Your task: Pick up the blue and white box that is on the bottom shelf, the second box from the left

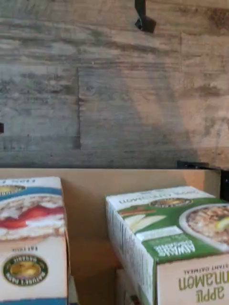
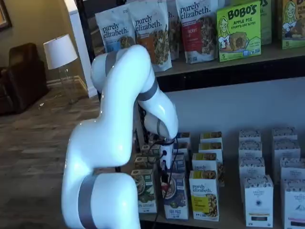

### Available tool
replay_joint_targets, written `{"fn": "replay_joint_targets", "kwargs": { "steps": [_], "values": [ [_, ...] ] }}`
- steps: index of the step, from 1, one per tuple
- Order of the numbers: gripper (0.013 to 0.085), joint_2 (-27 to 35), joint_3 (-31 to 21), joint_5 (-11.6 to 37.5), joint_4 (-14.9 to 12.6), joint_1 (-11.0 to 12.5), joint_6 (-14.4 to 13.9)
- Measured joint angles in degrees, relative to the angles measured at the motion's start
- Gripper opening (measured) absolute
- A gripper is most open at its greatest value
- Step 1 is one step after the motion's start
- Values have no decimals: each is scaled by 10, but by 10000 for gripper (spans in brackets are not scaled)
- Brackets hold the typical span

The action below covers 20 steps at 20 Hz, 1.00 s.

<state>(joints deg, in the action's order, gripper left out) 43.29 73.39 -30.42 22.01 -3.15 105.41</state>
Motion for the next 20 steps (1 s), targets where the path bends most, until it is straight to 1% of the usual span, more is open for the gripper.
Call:
{"fn": "replay_joint_targets", "kwargs": {
  "steps": [5, 13, 20],
  "values": [
    [850, 30, 44, -10, -17, 3, -14],
    [850, 70, 104, -36, -33, 13, -22],
    [850, 103, 147, -58, -49, 17, -33]
  ]
}}
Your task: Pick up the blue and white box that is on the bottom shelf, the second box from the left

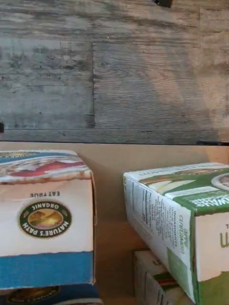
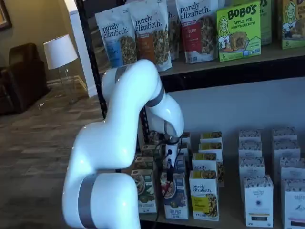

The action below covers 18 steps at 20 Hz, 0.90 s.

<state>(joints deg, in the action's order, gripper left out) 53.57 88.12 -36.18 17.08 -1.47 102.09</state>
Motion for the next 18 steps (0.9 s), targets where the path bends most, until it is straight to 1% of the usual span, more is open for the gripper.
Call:
{"fn": "replay_joint_targets", "kwargs": {
  "steps": [7, 14, 18],
  "values": [
    [850, 29, 34, -8, 6, 1, 5],
    [850, 50, 61, -18, -8, -2, -10],
    [850, 59, 67, -18, -19, -6, -22]
  ]
}}
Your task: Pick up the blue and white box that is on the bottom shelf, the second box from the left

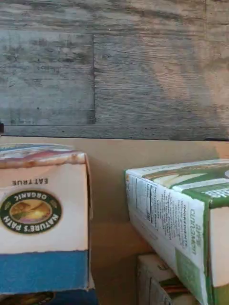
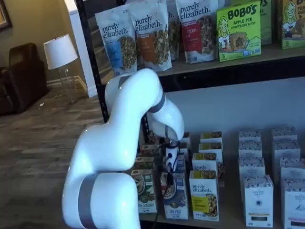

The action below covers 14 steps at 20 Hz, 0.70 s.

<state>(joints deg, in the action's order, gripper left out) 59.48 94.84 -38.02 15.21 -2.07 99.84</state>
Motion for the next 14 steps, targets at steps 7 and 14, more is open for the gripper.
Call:
{"fn": "replay_joint_targets", "kwargs": {
  "steps": [7, 14],
  "values": [
    [850, 7, -4, 5, -34, -7, -33],
    [850, 10, -21, 26, -52, -10, -49]
  ]
}}
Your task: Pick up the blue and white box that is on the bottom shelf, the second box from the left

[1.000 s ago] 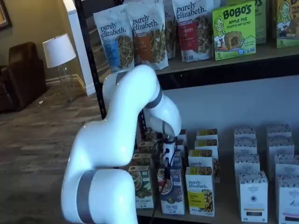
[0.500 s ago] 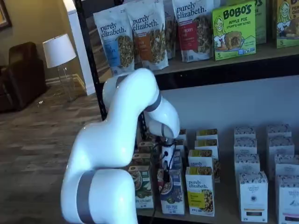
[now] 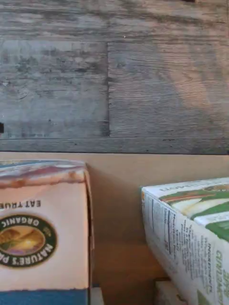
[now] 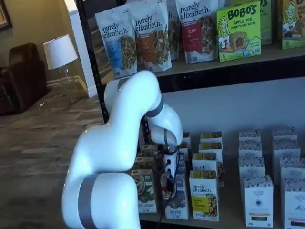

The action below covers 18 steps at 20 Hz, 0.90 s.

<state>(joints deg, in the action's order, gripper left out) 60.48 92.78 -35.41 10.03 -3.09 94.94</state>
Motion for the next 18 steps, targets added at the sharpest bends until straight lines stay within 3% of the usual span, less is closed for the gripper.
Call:
{"fn": "replay_joint_targets", "kwargs": {
  "steps": [10, 15, 18],
  "values": [
    [850, 1, -16, 22, 5, 1, 7],
    [690, -2, -21, 27, 11, 4, 15],
    [690, -2, -22, 29, 2, 4, 7]
  ]
}}
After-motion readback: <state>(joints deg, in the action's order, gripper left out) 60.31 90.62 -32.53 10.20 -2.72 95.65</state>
